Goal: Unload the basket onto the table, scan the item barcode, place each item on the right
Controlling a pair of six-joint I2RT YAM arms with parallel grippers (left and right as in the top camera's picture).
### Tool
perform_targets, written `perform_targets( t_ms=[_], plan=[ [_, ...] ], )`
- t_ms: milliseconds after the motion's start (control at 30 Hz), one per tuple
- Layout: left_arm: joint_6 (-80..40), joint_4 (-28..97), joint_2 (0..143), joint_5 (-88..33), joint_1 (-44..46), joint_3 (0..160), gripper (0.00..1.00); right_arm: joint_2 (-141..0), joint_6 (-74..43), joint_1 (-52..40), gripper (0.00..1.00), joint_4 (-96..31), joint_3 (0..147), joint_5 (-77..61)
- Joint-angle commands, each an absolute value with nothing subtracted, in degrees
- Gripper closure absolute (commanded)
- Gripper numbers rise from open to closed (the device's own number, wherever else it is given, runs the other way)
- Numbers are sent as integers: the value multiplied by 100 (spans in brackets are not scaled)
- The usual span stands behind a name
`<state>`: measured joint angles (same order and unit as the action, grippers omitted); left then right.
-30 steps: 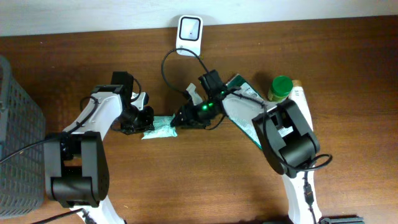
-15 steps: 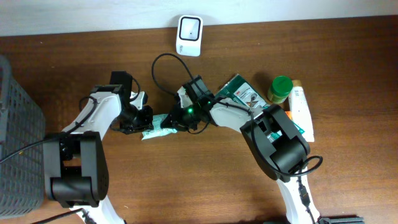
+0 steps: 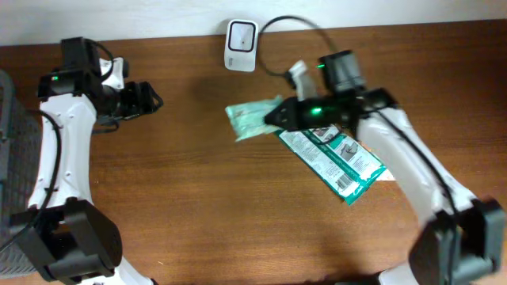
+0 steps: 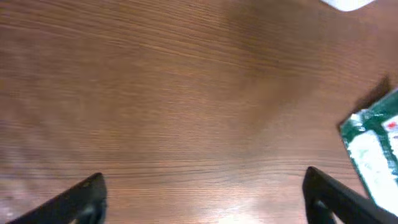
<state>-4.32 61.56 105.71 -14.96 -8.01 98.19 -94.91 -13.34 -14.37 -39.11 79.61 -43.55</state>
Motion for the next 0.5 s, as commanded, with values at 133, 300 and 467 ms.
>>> perform_targets(
  t_ms=[133,300,467],
  plan=[
    [1129,6139,10541,43,-1105,9865,1,-8866,-893,-1347,96,-4268,7975,-5037],
    [1127,6139,10541,646,-1179,9863,1,-8967,-972,-1577,96,-5227,9085,-3166],
    [1127,6139,10541,646,-1179,9863,1,-10355,-436,-2016,96,-6466,12116,-1127]
  ],
)
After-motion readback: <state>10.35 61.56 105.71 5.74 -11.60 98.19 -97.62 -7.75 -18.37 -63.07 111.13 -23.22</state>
